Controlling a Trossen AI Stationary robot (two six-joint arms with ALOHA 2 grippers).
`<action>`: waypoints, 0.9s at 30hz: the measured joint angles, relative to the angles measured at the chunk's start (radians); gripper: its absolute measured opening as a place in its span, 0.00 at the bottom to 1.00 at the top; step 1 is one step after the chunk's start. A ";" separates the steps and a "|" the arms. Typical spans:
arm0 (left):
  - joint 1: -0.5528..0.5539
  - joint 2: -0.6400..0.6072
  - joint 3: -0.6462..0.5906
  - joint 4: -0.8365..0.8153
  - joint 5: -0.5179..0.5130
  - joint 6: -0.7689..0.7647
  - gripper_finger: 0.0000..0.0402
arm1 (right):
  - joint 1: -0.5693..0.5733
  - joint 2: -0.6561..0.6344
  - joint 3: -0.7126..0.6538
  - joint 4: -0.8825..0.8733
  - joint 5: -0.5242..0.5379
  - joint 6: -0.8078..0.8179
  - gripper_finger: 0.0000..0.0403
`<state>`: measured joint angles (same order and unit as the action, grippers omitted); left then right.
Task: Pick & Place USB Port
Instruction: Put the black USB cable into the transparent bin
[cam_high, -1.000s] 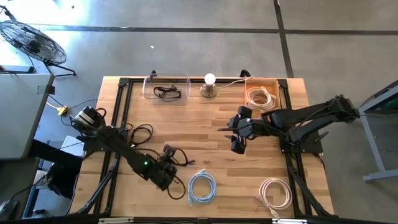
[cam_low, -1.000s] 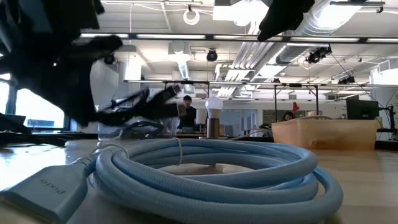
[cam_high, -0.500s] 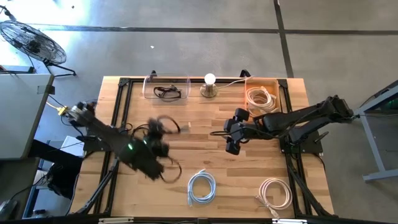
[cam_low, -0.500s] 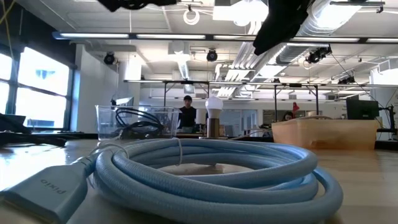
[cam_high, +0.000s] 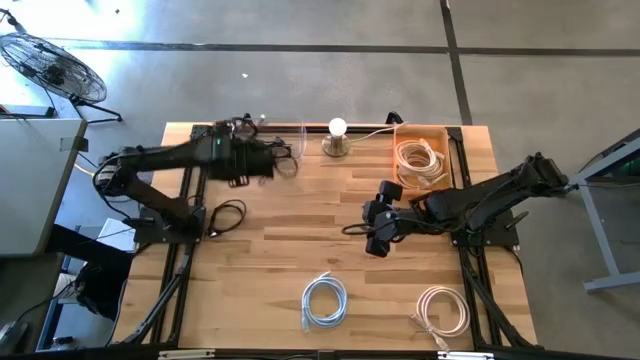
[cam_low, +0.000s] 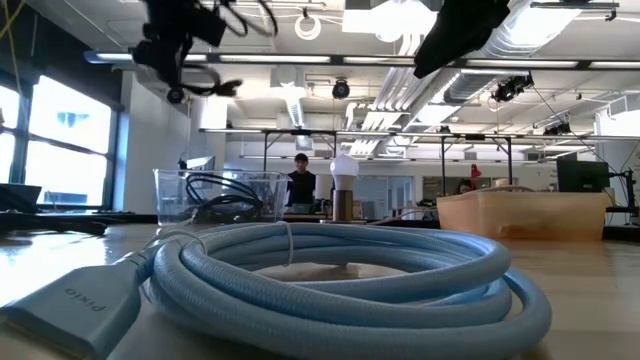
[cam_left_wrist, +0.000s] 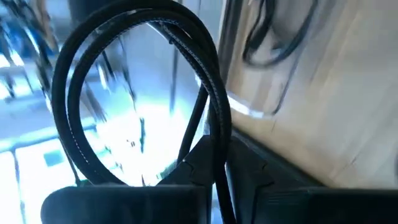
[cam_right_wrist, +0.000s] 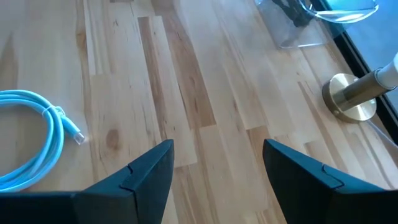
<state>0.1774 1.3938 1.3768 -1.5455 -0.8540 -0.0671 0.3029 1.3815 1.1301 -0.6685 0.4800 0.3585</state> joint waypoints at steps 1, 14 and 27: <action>0.046 0.002 -0.016 0.017 0.016 0.029 0.06 | 0.005 0.000 0.000 0.000 0.009 0.000 0.59; 0.337 0.003 -0.316 0.680 0.335 0.431 0.03 | 0.047 0.000 0.000 0.000 0.069 0.002 0.59; 0.392 0.003 -0.405 0.804 0.456 0.516 0.22 | 0.047 0.000 0.000 -0.001 0.071 0.003 0.59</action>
<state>0.5694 1.3968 0.9718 -0.7417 -0.3984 0.4488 0.3500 1.3815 1.1301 -0.6691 0.5510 0.3618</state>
